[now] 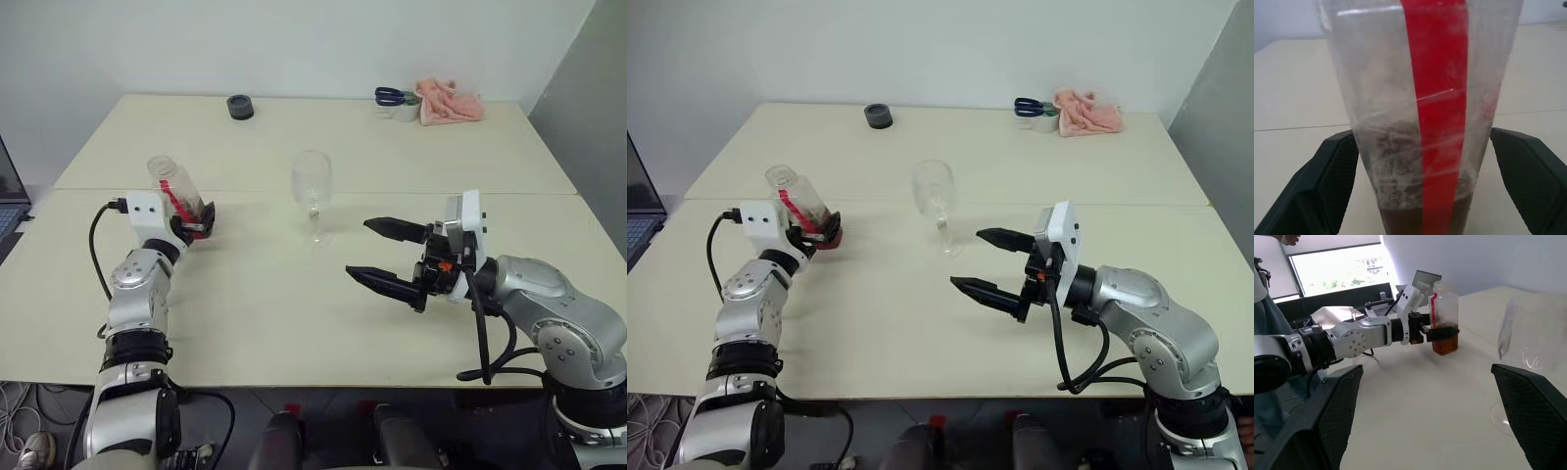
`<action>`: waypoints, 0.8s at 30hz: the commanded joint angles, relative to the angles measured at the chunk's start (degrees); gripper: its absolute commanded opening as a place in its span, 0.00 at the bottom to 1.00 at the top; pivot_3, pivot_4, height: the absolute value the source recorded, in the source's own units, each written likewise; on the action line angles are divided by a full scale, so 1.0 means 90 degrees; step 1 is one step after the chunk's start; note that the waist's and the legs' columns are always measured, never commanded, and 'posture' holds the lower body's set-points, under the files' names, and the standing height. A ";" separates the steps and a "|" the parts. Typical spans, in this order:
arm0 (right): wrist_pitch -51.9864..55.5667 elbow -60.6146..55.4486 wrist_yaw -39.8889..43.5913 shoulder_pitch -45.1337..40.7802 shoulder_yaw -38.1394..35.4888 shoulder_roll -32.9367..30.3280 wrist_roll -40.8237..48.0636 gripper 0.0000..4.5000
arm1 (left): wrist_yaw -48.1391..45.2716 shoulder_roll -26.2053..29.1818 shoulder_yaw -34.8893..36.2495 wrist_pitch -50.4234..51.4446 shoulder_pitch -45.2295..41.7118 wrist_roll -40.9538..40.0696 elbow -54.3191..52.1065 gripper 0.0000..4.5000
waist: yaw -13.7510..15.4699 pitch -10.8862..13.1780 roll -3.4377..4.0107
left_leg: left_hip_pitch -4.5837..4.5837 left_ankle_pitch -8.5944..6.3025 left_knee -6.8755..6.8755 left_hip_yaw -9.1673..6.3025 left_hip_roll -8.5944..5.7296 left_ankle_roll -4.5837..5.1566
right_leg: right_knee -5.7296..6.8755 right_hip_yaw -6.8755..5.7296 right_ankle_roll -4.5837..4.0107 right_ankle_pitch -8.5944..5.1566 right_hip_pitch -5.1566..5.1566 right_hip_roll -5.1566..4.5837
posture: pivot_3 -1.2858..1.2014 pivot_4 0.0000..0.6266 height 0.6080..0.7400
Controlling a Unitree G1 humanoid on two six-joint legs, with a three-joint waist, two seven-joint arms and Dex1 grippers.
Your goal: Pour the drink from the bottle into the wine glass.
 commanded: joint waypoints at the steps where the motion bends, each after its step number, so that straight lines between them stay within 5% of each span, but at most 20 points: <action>1: -0.0014 -0.0331 -0.0114 -0.0037 -0.0187 -0.0044 0.0216 0.99 | -0.0124 0.0208 -0.0021 -0.0559 -0.0425 0.0140 0.0614 1.00 | -0.0003 0.0000 -0.0001 | 0.0000 0.0000 0.0000 0.0000 0.0000 0.0000 | 0.0000 -0.0001 0.0000 0.0000 0.0000 0.0000 | 0.52 0.24 1.00; 4: -0.0024 -0.0339 -0.0194 -0.0008 -0.0186 -0.0061 0.0245 0.99 | -0.0174 0.0269 -0.0022 -0.0871 -0.0574 0.0183 0.1012 1.00 | -0.0012 0.0000 -0.0001 | 0.0000 0.0000 0.0000 0.0002 0.0000 0.0000 | 0.0000 0.0001 0.0000 0.0000 0.0000 0.0000 | 0.52 0.24 1.00; 7: -0.0076 -0.0317 -0.0197 0.0091 -0.0176 -0.0100 0.0205 1.00 | -0.0180 0.0298 -0.0034 -0.1138 -0.0630 0.0224 0.1218 0.87 | -0.0010 0.0000 -0.0001 | 0.0000 0.0000 -0.0001 0.0001 0.0000 0.0000 | 0.0001 0.0001 0.0000 0.0000 -0.0001 0.0000 | 0.52 0.24 1.00; 14: -0.0138 -0.0249 -0.0210 0.0099 -0.0157 -0.0100 0.0197 1.00 | -0.0226 0.0320 -0.0004 -0.1306 -0.0664 0.0178 0.1319 0.40 | -0.0008 0.0001 -0.0002 | 0.0000 0.0000 0.0001 0.0000 0.0000 0.0000 | 0.0006 0.0000 0.0000 0.0000 -0.0002 0.0000 | 0.52 0.24 1.00; 24: -0.0911 0.0126 -0.0702 -0.0006 -0.0193 0.0236 -0.0682 1.00 | -0.0100 0.0468 -0.0727 -0.1272 -0.1015 0.0976 0.0944 0.39 | -0.0006 0.0000 -0.0002 | 0.0002 0.0001 0.0003 -0.0001 -0.0001 0.0000 | 0.0014 -0.0001 0.0000 0.0000 -0.0002 0.0001 | 0.52 0.24 1.00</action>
